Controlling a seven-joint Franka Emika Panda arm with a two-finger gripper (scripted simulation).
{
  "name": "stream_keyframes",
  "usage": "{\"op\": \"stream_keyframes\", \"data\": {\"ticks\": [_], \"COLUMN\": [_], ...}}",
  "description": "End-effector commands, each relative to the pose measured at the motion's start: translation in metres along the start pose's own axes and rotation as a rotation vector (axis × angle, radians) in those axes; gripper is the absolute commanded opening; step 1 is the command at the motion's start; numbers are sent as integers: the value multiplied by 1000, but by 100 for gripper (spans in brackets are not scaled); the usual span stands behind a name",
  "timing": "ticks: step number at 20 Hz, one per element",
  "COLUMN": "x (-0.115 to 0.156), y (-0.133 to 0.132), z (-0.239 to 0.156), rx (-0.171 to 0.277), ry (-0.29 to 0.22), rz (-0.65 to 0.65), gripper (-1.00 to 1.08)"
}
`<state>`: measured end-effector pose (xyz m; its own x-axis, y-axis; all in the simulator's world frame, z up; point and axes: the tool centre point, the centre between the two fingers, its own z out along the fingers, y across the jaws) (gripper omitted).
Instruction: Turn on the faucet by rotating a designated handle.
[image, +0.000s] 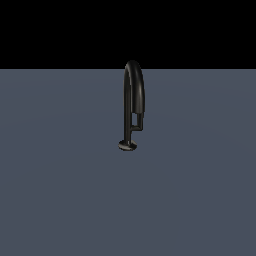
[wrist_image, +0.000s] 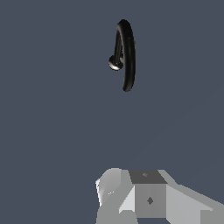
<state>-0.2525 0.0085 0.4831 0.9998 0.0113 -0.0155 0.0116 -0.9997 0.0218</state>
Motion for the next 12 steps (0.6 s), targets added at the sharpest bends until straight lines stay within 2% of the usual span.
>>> {"op": "stream_keyframes", "data": {"ticks": [1,12], "x": [0,16], "y": [0,-1], "z": [0,2], "rx": [0,33], "ry": [0,-40], "rz": [0,34], "gripper": [-100,-100]}}
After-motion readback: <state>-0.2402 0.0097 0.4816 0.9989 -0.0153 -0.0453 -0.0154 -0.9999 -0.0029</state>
